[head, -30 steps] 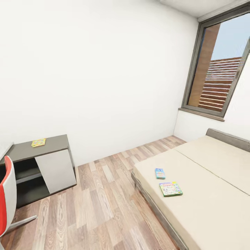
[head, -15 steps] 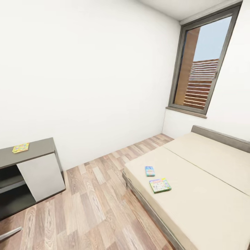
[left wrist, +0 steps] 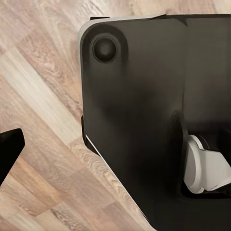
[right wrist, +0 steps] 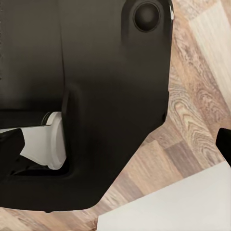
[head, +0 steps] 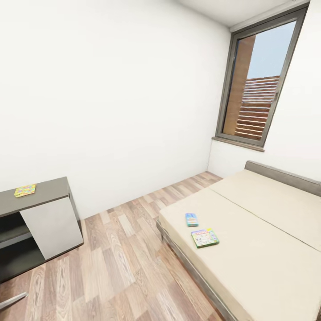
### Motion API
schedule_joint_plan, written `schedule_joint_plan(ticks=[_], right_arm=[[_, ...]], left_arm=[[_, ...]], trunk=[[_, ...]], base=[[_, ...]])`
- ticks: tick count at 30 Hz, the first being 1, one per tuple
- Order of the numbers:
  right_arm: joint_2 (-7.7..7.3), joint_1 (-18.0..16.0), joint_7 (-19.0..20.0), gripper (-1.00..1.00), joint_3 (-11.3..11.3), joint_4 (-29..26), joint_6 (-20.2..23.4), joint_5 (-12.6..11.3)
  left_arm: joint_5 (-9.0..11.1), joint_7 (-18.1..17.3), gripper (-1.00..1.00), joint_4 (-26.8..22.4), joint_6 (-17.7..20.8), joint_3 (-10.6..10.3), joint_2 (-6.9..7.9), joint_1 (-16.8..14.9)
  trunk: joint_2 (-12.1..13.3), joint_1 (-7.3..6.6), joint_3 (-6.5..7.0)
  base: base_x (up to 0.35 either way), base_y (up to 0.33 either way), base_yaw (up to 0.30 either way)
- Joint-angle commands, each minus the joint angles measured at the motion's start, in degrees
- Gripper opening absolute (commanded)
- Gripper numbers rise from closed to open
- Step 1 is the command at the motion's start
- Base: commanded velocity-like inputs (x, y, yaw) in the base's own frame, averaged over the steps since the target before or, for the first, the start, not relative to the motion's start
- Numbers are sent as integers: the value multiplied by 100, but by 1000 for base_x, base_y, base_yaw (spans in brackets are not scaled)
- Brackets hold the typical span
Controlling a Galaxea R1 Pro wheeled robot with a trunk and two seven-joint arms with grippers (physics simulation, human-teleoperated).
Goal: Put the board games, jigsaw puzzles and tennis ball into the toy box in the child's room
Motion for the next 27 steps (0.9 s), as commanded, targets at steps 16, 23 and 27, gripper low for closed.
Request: schedule_joint_plan(ticks=[16,23,27], right_arm=[[-13,-1,2,100,-1,1,-20,-8],[-14,-1,2,100,-1,1,-20,-8],[-14,-1,2,100,-1,1,-20,-8]], left_arm=[[-4,-2,100,5,-19,0,34,-2],[-5,-4,100,5,-19,-1,34,-2],[-5,-5,100,5,-19,-1,34,-2]], trunk=[[-7,3,-6],[-7,3,-6],[-7,3,-6]], base=[[156,188,-243],[83,272,-280],[13,286,-281]])
